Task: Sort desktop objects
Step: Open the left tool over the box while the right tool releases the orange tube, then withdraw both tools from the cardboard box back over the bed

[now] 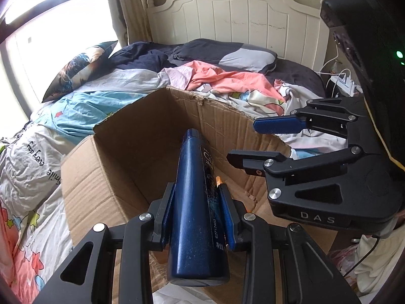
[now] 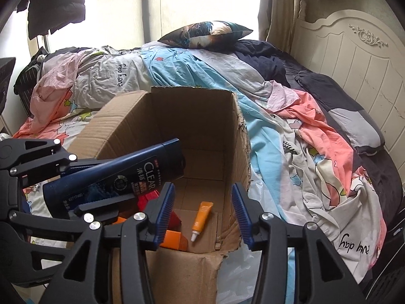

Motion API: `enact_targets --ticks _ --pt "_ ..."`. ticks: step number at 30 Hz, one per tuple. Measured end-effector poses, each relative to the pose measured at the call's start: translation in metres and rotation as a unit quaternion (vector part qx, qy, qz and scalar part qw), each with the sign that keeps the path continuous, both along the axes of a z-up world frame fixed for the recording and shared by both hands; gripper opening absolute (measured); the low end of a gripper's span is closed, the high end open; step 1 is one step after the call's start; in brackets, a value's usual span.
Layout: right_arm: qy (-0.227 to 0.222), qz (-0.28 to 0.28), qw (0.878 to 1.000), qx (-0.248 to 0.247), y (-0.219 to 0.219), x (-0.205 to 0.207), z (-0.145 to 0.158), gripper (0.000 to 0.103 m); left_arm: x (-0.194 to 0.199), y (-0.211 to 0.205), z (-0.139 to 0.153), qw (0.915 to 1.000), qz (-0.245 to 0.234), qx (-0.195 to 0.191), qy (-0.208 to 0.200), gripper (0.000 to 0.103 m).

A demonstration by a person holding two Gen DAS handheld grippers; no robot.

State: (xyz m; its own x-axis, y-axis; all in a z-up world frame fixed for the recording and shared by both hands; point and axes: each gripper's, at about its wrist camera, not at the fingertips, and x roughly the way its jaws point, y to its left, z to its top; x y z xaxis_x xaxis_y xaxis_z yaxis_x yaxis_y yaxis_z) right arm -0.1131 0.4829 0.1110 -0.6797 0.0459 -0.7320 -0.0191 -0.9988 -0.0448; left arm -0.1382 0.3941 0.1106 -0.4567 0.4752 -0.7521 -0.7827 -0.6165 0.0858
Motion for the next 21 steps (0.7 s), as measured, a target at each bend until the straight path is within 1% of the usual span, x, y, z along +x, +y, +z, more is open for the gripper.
enact_targets --ticks 3,4,5,7,8,10,13,17,21 --pt "0.008 -0.003 1.000 -0.001 0.001 0.002 0.002 0.044 -0.001 -0.003 0.002 0.9999 0.013 0.009 0.004 0.044" --pt "0.012 -0.007 1.000 -0.003 0.003 0.003 0.003 0.044 -0.001 -0.005 0.003 0.9995 0.026 0.012 0.013 0.056" --pt "0.015 -0.013 1.000 -0.001 0.004 0.004 0.003 0.044 -0.001 -0.007 0.005 0.9989 0.039 0.014 0.020 0.071" --pt "0.019 -0.017 1.000 -0.003 0.006 0.005 0.005 0.044 -0.002 -0.011 0.008 0.9978 0.058 0.021 0.025 0.086" --pt "0.020 -0.018 1.000 -0.006 0.007 0.006 0.005 0.045 -0.002 -0.014 0.010 0.9976 0.059 0.029 0.020 0.091" --pt "0.021 -0.016 1.000 -0.013 0.008 0.006 0.006 0.048 -0.004 -0.020 0.013 0.9971 0.060 0.047 0.005 0.099" --pt "0.021 -0.014 1.000 -0.005 0.003 0.007 0.006 0.050 -0.003 -0.027 0.014 0.9957 0.073 0.057 0.001 0.103" --pt "0.023 -0.007 1.000 -0.003 -0.004 0.011 0.007 0.050 0.001 -0.033 0.009 0.9958 0.081 0.042 0.009 0.103" --pt "0.023 -0.004 1.000 0.001 -0.011 0.015 0.008 0.051 0.011 -0.040 0.009 0.9960 0.082 0.023 0.027 0.103"
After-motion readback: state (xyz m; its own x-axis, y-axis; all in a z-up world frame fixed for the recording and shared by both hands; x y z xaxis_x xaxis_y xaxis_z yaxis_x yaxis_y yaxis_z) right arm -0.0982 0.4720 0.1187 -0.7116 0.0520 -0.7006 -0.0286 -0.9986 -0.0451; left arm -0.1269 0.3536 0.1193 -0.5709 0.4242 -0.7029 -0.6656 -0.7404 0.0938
